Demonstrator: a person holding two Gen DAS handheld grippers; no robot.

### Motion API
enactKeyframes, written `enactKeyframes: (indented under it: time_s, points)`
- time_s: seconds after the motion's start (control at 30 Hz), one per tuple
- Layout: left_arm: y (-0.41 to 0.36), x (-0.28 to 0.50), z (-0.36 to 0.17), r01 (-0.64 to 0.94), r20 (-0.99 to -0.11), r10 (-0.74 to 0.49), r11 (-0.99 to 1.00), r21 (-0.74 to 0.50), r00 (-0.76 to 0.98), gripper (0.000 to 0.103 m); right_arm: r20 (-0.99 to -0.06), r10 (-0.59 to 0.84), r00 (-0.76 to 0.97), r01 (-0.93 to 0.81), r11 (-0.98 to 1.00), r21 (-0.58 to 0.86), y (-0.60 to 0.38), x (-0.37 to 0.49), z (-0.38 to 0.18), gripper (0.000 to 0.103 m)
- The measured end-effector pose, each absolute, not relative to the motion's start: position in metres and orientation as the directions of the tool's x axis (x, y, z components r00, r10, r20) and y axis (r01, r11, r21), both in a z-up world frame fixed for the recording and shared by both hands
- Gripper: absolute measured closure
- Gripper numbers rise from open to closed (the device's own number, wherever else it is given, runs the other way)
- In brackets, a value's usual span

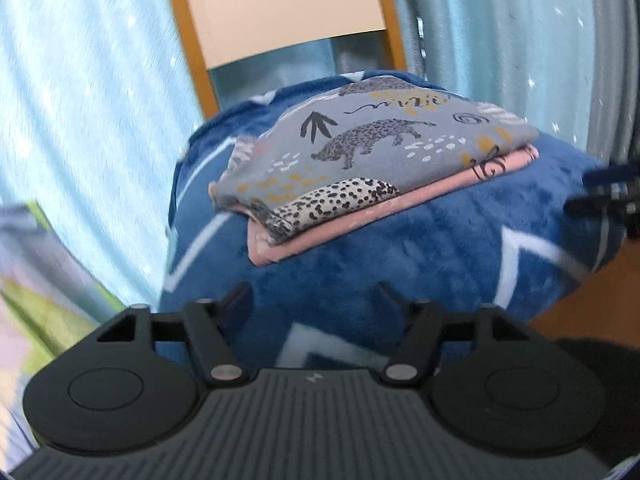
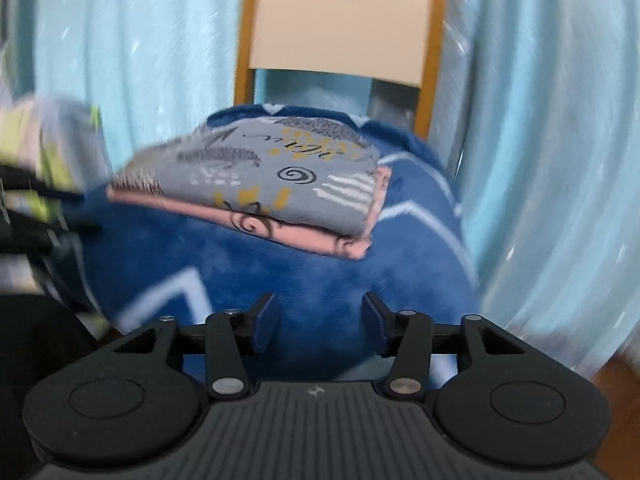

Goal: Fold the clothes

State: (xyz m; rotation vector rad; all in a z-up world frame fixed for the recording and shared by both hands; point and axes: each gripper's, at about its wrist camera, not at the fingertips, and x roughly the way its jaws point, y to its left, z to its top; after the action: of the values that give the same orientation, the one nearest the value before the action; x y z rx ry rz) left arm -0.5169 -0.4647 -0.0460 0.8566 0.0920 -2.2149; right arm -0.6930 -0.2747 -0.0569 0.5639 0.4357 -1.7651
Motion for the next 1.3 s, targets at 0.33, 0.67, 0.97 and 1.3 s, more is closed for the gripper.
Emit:
enactKeyframes:
  time_s: [0.33,0.67,0.97,1.3]
  points:
    - [-0.473,-0.521,-0.046,0.711,-0.594,-0.62,-0.695,0.111,-0.513,0.005,-0.58,-0.784,-0.22,0.93,-0.349,0.119,-0.277,-0.691,-0.06,0.011]
    - [-0.479,-0.532,-0.063,0.749,-0.595,-0.628,-0.659,0.063,-0.502,0.0,-0.589,-0.77,-0.245,0.907,-0.397,0.142,-0.296,-0.695,-0.073,0.002]
    - [-0.482,-0.533,-0.066,0.764,-0.6,-0.627,-0.644,0.04,-0.497,0.0,-0.587,-0.756,-0.291,0.898,-0.427,0.106,-0.304,-0.692,-0.079,0.0]
    - [-0.485,-0.535,-0.065,0.774,-0.606,-0.629,-0.632,0.034,-0.487,0.0,-0.585,-0.745,-0.321,0.9,-0.432,0.055,-0.312,-0.687,-0.082,0.0]
